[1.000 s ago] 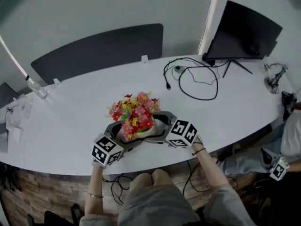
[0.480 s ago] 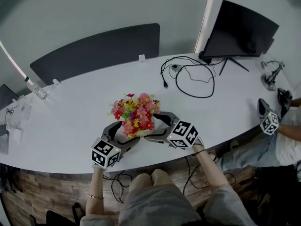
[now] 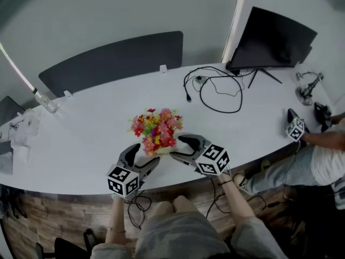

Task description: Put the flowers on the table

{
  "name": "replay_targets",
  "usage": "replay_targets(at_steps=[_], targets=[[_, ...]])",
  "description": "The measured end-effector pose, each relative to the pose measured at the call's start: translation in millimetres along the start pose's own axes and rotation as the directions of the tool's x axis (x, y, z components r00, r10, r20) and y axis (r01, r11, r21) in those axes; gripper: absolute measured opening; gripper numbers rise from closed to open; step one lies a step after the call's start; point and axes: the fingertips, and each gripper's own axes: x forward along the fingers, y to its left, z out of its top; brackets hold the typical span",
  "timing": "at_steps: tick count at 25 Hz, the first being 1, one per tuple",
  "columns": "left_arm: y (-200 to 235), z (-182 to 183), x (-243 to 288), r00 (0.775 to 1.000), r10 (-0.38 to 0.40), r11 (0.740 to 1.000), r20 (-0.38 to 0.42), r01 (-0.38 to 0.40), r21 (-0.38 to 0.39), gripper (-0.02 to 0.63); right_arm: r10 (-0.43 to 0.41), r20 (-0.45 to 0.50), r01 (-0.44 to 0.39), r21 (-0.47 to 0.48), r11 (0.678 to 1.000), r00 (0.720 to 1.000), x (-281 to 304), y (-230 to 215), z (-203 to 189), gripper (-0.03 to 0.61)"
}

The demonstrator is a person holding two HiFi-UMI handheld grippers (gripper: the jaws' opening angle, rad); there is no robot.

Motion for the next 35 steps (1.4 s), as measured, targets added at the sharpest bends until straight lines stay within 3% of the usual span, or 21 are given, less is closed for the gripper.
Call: replay_targets(at_steps=[1,5,13,21,35], targets=[[-2,3,-4,1.000,0.009,1.000,0.011,-0.009,-0.009,0.391,-0.008,0.012,0.008,0.007,1.000,1.000,-2,3,2,0.270],[-11,18,-17,0.998,0.050,0.999,0.047,-0.049,-0.007,0.195,-0.017,0.040,0.015,0.036,0.999,0.999,-10,16,13,0.190],[-35,50,-42,0.996,0.046,0.999,0.078,-0.046,-0.003,0.087,-0.043,0.087,0.040,0.040,0.998,0.995,-28,47,47,0.069],[-62,86,-64,0.991,0.014,0.999,0.133,-0.018,0.034,0.036,-0.034,0.144,0.034,0.003,0.999,0.989,-45,77,86,0.035],[-104,138,-90,0.972,-0.055,0.992,0.230,0.027,0.123,0.017,0.001,0.277,0.014,-0.052,0.999,0.961,-68,119,140,0.023]])
